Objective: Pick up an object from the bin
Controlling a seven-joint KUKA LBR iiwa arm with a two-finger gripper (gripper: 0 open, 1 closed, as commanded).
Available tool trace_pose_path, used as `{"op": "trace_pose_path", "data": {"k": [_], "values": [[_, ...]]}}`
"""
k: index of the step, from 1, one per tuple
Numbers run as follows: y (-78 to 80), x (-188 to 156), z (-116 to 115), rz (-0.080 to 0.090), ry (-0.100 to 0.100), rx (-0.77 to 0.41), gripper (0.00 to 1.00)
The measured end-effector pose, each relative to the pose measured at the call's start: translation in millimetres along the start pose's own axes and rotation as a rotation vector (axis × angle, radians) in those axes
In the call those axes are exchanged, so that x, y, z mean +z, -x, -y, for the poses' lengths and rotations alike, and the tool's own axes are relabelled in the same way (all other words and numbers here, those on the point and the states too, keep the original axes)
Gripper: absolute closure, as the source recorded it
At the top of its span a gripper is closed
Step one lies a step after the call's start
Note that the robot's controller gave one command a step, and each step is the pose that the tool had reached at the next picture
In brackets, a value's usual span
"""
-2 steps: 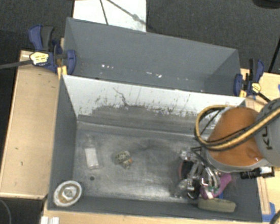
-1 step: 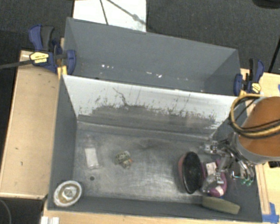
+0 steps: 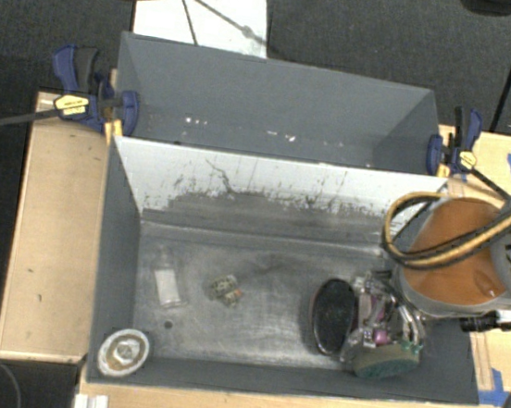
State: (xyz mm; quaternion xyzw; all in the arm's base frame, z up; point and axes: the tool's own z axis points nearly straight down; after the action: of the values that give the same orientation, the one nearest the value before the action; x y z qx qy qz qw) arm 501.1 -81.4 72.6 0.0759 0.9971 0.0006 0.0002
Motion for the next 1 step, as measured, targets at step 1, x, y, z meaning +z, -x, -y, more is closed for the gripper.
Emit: {"op": "trace_pose_path", "data": {"k": [1], "values": [[-30.2,-1.4,-50.2,-0.001,0.001,0.114,0.0]]}}
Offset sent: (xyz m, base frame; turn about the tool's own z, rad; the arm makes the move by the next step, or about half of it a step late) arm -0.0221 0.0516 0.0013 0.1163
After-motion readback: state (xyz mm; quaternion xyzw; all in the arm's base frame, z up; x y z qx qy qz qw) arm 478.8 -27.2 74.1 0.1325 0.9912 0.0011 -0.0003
